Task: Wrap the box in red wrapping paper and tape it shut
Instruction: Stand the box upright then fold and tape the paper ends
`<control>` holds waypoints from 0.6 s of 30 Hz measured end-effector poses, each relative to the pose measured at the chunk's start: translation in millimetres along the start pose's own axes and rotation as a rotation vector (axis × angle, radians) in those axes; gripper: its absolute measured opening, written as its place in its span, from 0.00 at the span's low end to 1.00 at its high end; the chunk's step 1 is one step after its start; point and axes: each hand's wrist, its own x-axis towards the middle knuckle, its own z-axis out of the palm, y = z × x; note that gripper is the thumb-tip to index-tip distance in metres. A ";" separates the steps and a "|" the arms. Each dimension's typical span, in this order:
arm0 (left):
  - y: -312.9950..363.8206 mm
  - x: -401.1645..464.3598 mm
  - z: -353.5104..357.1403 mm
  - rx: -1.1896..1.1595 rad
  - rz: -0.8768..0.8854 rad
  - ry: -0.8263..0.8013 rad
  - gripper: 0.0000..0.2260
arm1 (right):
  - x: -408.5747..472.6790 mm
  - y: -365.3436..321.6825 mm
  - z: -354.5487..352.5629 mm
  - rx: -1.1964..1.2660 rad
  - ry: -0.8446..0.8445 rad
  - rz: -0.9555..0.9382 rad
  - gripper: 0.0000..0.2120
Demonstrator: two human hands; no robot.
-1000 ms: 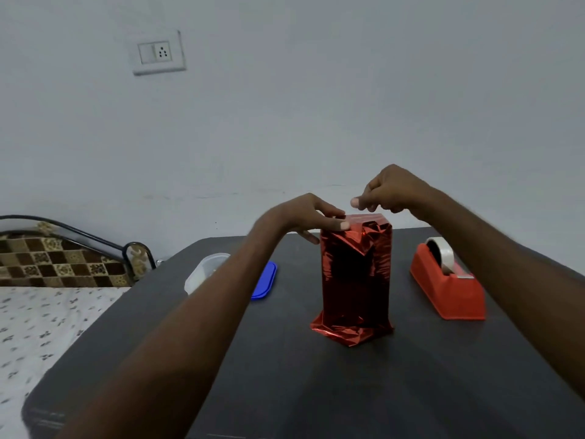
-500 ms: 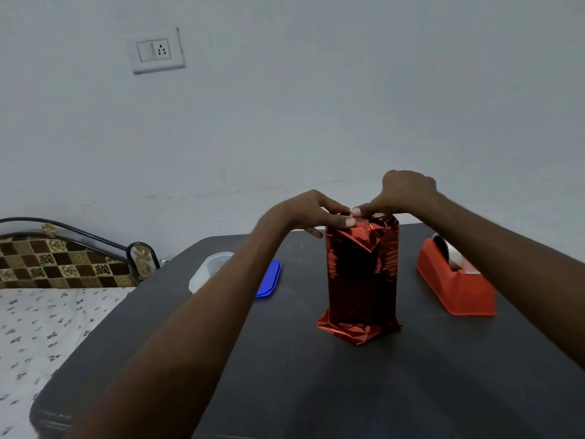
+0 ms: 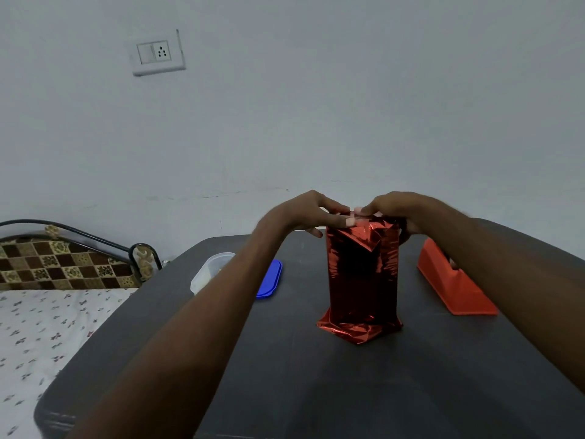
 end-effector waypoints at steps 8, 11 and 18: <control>1.2 -1.7 0.8 -0.001 0.002 0.007 0.21 | -5.7 0.9 3.1 0.056 -0.052 -0.047 0.20; 4.0 -4.2 0.0 -0.008 0.011 0.012 0.19 | -4.1 0.0 3.6 0.057 -0.027 -0.046 0.17; -5.6 -2.8 14.6 -0.377 -0.130 0.094 0.24 | 5.0 6.0 -3.7 0.218 -0.022 -0.031 0.08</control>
